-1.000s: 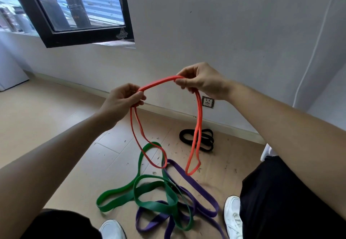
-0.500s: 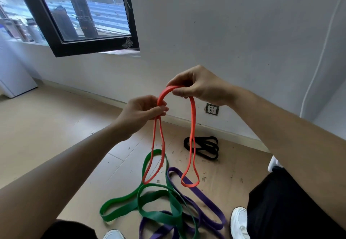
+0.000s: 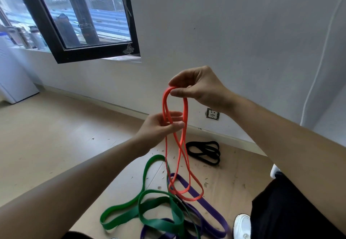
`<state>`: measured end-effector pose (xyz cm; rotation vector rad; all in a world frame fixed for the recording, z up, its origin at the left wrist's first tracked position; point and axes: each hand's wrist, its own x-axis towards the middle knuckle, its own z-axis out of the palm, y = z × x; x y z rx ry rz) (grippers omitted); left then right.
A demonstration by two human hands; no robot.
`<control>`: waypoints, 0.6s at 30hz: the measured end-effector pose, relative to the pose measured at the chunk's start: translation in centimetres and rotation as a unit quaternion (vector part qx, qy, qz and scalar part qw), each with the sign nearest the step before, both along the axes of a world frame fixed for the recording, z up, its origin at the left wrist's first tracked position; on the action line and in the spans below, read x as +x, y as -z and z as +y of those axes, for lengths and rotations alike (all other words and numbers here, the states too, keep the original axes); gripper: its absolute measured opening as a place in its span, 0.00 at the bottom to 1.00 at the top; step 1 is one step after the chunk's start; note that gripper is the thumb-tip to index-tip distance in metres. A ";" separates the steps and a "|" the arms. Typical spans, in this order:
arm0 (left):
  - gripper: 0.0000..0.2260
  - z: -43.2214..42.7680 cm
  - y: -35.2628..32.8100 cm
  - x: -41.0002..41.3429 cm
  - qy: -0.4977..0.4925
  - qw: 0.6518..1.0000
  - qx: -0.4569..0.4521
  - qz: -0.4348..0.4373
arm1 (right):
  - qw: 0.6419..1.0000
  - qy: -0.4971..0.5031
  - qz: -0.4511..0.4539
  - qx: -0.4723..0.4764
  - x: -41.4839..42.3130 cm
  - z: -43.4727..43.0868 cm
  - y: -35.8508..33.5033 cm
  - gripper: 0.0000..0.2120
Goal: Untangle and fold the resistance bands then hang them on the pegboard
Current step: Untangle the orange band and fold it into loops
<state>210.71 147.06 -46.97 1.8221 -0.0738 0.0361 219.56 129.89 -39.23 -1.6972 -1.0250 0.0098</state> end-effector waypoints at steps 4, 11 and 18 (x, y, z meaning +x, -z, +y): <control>0.17 -1.9 0.2 0.4 -0.035 0.998 -0.060 -0.004 | 0.998 -0.004 0.036 0.045 -0.1 -0.2 -0.3 0.12; 0.10 -3.8 0.6 1.3 -0.054 0.995 -0.079 -0.016 | 0.993 0.004 0.063 0.100 0.3 -0.9 -0.7 0.10; 0.06 -3.1 1.0 1.8 -0.049 0.998 -0.028 -0.033 | 0.992 0.031 0.071 0.095 1.6 -2.6 -0.6 0.11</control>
